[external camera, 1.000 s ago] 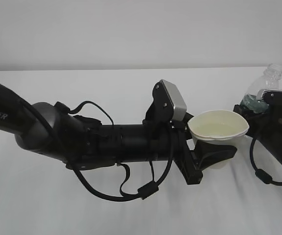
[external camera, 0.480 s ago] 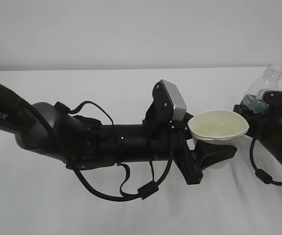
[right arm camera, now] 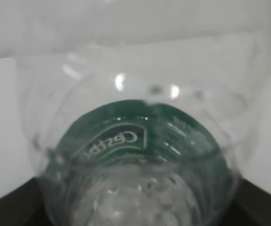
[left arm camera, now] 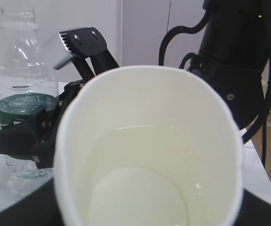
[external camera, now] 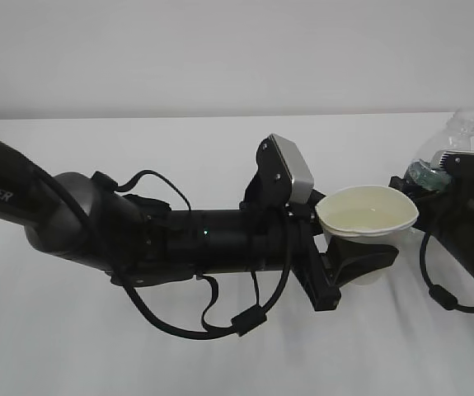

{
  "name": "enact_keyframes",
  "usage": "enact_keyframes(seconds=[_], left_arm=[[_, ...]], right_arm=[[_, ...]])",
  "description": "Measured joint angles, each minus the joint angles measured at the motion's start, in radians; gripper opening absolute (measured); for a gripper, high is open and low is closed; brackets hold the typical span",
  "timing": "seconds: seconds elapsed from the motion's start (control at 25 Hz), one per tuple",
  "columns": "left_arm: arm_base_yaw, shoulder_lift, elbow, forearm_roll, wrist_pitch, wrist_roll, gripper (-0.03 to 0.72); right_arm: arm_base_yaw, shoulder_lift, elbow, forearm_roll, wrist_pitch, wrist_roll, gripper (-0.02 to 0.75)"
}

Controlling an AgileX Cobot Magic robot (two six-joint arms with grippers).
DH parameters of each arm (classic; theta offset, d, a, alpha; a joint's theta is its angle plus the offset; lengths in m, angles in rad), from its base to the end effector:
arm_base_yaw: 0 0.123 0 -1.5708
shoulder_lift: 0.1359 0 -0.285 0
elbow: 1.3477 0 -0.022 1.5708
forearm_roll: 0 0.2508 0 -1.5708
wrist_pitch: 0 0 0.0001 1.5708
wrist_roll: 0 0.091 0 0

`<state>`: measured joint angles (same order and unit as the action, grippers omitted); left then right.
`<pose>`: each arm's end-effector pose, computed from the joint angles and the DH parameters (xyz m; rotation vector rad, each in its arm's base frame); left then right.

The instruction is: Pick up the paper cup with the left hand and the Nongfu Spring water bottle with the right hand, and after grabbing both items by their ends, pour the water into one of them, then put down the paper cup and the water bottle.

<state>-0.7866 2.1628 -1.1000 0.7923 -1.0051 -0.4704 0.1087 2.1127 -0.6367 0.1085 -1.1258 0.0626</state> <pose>0.2583 -0.3363 0.1302 1.1524 1.3975 -1.0999 0.3321 0.0273 0.0785 0.0694 1.8339 0.0633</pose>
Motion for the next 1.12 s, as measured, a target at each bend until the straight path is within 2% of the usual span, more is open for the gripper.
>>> enact_keyframes(seconds=[0.16, 0.52, 1.12], left_arm=[[0.0, 0.0, 0.0, 0.0, 0.0, 0.0, 0.424], [0.0, 0.0, 0.0, 0.0, 0.0, 0.0, 0.424], [0.0, 0.0, 0.0, 0.0, 0.0, 0.0, 0.424]], right_arm=[[0.0, 0.0, 0.0, 0.0, -0.008, 0.0, 0.561], [0.0, 0.0, 0.015, -0.002, -0.015, 0.0, 0.593], [0.0, -0.013, 0.107, -0.071, -0.016, 0.0, 0.605]])
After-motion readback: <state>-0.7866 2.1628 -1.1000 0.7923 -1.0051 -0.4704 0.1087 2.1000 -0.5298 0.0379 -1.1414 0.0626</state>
